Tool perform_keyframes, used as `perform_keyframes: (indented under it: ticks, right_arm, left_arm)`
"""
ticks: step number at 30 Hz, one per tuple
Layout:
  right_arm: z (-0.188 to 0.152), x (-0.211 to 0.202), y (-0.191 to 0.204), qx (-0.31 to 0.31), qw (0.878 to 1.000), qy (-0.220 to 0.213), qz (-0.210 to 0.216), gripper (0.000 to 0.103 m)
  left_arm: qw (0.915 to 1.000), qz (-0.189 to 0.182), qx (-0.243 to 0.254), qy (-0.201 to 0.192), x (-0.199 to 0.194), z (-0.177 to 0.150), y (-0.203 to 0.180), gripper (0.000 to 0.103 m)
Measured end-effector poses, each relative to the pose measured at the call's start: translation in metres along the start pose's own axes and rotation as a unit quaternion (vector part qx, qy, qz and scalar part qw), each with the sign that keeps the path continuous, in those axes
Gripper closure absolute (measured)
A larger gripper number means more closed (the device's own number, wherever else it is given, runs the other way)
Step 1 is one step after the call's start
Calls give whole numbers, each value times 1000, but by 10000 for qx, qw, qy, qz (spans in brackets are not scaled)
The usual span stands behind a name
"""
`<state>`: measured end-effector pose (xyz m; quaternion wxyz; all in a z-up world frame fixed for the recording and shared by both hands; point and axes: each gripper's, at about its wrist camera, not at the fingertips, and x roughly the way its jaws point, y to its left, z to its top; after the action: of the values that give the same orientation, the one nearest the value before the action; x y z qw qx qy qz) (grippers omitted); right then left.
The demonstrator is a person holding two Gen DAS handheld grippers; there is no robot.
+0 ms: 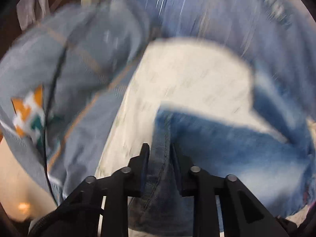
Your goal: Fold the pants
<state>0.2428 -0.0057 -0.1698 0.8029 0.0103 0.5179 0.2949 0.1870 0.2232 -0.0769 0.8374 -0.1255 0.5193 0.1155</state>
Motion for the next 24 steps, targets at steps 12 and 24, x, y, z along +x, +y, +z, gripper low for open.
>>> perform_keyframes:
  ticks: [12, 24]
  right_arm:
    - [42, -79, -56, 1288, 9850, -1072, 422, 15]
    - [189, 20, -126, 1932, 9786, -423, -560, 16]
  left_arm:
    - [9841, -658, 803, -1441, -75, 52, -87, 25]
    - [9949, -775, 113, -641, 42, 141, -79, 30]
